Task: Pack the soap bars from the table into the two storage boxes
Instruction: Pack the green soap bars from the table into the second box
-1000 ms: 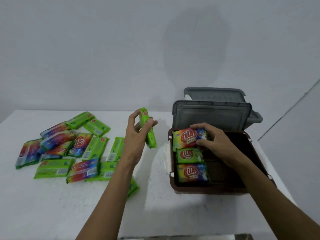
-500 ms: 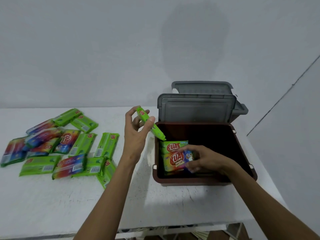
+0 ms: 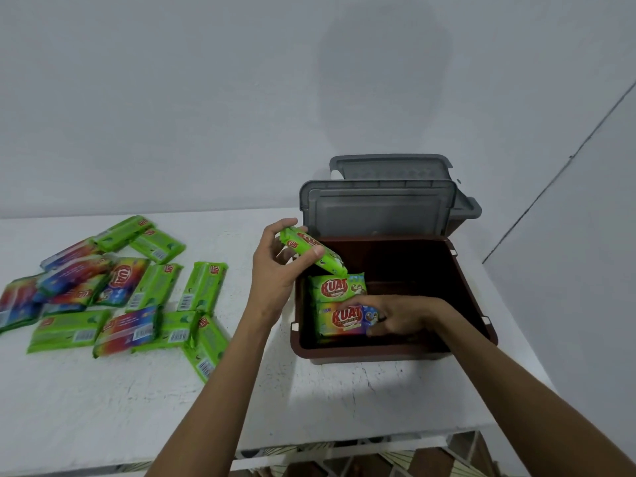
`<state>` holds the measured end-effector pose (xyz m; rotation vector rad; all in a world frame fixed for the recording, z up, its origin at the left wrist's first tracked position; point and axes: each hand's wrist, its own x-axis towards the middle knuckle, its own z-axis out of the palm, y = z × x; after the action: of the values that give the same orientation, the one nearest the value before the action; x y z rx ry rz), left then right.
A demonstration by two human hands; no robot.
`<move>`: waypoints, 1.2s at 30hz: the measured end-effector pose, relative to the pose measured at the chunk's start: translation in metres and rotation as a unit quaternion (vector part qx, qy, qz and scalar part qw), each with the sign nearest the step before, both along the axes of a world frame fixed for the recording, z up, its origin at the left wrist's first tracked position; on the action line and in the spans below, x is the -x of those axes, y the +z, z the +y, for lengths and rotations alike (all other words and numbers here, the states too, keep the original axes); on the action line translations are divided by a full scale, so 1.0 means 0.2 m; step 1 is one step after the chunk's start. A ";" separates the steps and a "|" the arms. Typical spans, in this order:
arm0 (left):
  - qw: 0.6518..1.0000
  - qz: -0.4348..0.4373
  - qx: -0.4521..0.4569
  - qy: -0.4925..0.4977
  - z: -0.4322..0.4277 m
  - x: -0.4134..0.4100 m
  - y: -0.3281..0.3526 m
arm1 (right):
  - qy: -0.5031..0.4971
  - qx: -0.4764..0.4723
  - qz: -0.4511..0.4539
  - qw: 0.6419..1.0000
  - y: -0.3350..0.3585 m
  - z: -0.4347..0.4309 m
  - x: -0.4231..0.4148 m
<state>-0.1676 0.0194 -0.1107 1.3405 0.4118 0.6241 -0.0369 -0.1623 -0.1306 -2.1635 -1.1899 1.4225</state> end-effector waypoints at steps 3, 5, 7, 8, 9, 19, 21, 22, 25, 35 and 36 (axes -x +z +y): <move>1.000 0.002 0.003 -0.006 -0.01 0.00 -0.01 | 0.016 0.023 -0.033 0.999 0.01 0.02 0.00; 1.000 0.004 0.005 -0.013 -0.02 0.00 -0.01 | 0.014 0.028 -0.042 0.999 0.01 0.02 0.01; 1.000 0.008 0.004 -0.018 -0.03 0.00 -0.01 | 0.020 0.032 -0.054 0.998 0.01 0.03 0.02; 1.000 0.009 0.002 -0.020 -0.03 0.00 -0.01 | 0.024 0.033 -0.060 0.997 0.01 0.03 0.02; 1.000 0.010 0.001 -0.021 -0.02 0.00 -0.02 | 0.026 0.034 -0.066 0.997 0.01 0.03 0.02; 1.000 -0.005 0.000 -0.012 -0.02 0.01 0.00 | -0.308 -0.273 0.036 0.911 0.15 0.02 0.00; 1.000 -0.014 -0.005 -0.024 -0.04 0.01 0.00 | -0.365 -0.326 0.187 0.852 0.17 0.07 0.06; 0.999 -0.017 -0.010 -0.033 -0.05 0.01 0.00 | -0.377 -0.336 0.236 0.830 0.17 0.09 0.08; 0.997 -0.021 -0.038 -0.066 -0.04 0.00 -0.02 | -0.414 -0.349 0.314 0.780 0.16 0.13 0.10; 0.948 0.123 -0.292 -0.037 0.08 0.02 -0.17 | -0.426 -0.329 0.167 0.826 0.10 0.10 -0.04; 0.940 0.127 -0.315 -0.025 0.08 0.02 -0.21 | -0.425 -0.318 0.141 0.835 0.08 0.10 -0.05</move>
<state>-0.1716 0.0363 -0.1522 2.0516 0.3977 0.5613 -0.0263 -0.1417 -0.1141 -1.5749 -0.3721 0.7442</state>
